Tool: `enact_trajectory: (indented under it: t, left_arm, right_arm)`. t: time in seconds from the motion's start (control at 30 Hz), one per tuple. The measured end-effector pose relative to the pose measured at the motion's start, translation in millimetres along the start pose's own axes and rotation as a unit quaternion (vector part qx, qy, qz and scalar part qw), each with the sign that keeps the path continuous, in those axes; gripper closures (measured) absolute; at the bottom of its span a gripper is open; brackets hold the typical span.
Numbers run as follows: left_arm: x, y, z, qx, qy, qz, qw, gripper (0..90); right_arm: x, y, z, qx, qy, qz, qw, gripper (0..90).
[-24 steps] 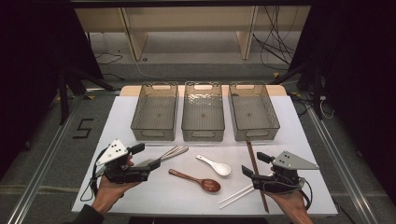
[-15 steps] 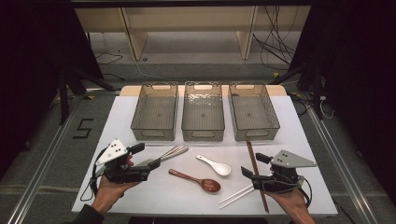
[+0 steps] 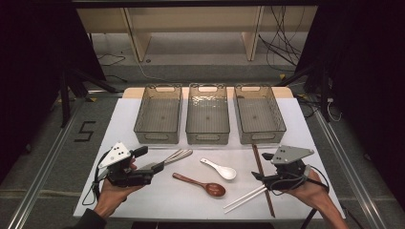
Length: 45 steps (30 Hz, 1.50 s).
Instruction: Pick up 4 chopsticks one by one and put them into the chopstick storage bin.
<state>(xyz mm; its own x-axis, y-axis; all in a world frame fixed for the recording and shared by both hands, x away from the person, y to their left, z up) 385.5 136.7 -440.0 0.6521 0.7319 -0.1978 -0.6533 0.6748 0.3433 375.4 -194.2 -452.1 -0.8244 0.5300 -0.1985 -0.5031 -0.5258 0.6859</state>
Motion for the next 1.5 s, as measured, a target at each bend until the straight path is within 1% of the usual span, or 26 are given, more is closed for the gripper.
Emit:
enact_trajectory:
  t: [0.07,0.1,0.17,0.2,0.23,0.27,0.3,0.37,0.4,0.5,0.57,0.6,0.63,0.67,0.77,0.8,0.9,0.97,1.03,1.13,1.27,1.37,1.5]
  left_arm:
    - [0.1,0.0,0.0,0.000,0.001,0.000,1.0000,15.5]
    - [0.1,0.1,0.1,0.000,0.000,0.000,1.0000,15.6]
    - [0.2,0.0,0.0,0.001,0.001,0.000,1.0000,15.5]
    - [0.3,-0.2,-0.1,0.001,0.001,0.001,1.0000,15.5]
    - [0.4,-0.1,-0.5,0.002,-0.001,0.001,1.0000,15.5]
    - [0.3,-0.2,-0.5,0.002,-0.001,0.001,1.0000,15.5]
    - [0.2,-0.2,-0.4,0.002,-0.001,0.001,1.0000,15.5]
    - [0.1,-0.2,-0.4,0.002,-0.002,0.000,1.0000,15.5]
    - [0.2,-0.2,-0.5,0.002,-0.002,0.001,1.0000,15.5]
    - [0.4,-0.5,-0.2,0.001,0.000,0.001,1.0000,15.5]
    - [0.6,-0.5,-0.3,0.001,0.001,0.002,1.0000,15.5]
    - [0.9,-0.4,-0.2,0.002,0.001,0.004,1.0000,15.5]
    - [1.1,-0.1,0.0,0.002,0.001,0.004,1.0000,15.5]
    - [1.3,0.0,0.2,0.002,0.001,0.004,1.0000,15.5]
    - [1.9,0.3,0.2,0.002,0.000,0.005,1.0000,15.5]
    - [2.0,0.3,0.3,0.002,0.000,0.006,1.0000,15.6]
    - [1.9,0.3,0.3,0.002,0.000,0.006,1.0000,15.5]
    - [1.9,0.3,0.4,0.002,0.000,0.006,1.0000,15.5]
    - [1.9,0.3,0.4,0.002,0.000,0.006,1.0000,15.6]
    - [2.0,0.0,0.2,0.002,0.000,0.005,1.0000,15.5]
    - [1.8,0.0,0.4,0.002,0.000,0.005,1.0000,15.6]
    - [1.9,-0.1,0.3,0.002,0.000,0.006,1.0000,15.6]
    - [2.0,0.0,0.5,0.002,0.001,0.005,1.0000,15.6]
  right_arm:
    - [-1.5,-2.6,-5.3,0.025,0.012,0.012,0.9995,34.1]
    - [-3.0,-3.9,-8.4,0.037,0.020,0.011,0.9991,34.3]
    - [-4.8,-6.3,-17.4,0.065,0.036,0.020,0.9971,36.0]
    - [-5.4,-7.5,-23.0,0.079,0.047,0.026,0.9954,36.0]
    - [-5.5,-8.4,-29.0,0.096,0.057,0.031,0.9933,36.0]
    - [-5.2,-9.5,-34.5,0.106,0.069,0.036,0.9913,36.5]
    - [-4.5,-9.0,-40.4,0.124,0.077,0.042,0.9884,37.4]
    - [-3.9,-9.0,-49.8,0.147,0.090,0.049,0.9838,39.2]
    - [-3.0,-9.4,-53.8,0.155,0.093,0.053,0.9821,40.6]
    - [0.2,-11.4,-64.7,0.179,0.110,0.066,0.9754,43.9]
    - [2.2,-13.9,-71.4,0.192,0.118,0.072,0.9717,45.6]
    - [1.6,-15.5,-74.0,0.195,0.124,0.070,0.9703,46.6]
    - [1.1,-16.9,-76.1,0.198,0.126,0.068,0.9698,46.9]
    - [1.4,-17.5,-78.4,0.203,0.125,0.071,0.9685,47.7]
    - [0.1,-20.0,-83.5,0.214,0.141,0.071,0.9638,49.7]
    - [0.0,-20.4,-85.2,0.219,0.143,0.071,0.9627,50.1]
    - [-1.9,-22.5,-89.3,0.223,0.152,0.071,0.9603,51.5]
    - [-3.5,-22.8,-92.7,0.231,0.151,0.070,0.9586,52.7]
    - [-4.2,-23.1,-94.6,0.234,0.155,0.071,0.9572,54.3]
    - [-3.5,-24.4,-94.8,0.232,0.163,0.074,0.9560,55.4]
    - [-3.6,-26.3,-96.7,0.239,0.169,0.075,0.9532,56.5]
    - [-5.3,-27.3,-99.1,0.246,0.177,0.074,0.9499,57.4]
    - [-5.5,-28.6,-100.7,0.250,0.184,0.074,0.9477,58.5]
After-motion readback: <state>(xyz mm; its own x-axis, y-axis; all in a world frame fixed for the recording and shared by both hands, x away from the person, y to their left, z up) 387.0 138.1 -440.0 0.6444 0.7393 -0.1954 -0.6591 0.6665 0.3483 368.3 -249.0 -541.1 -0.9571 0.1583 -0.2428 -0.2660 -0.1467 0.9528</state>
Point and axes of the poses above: each handheld gripper's, and its own axes: y roughly backward along the jaws, z roughly out of its top, x roughly to its left, the point moved 10 cm from there along -y, roughly forward along the jaws, and after that the axes turned 3 degrees about y, right-handed, at the moved point
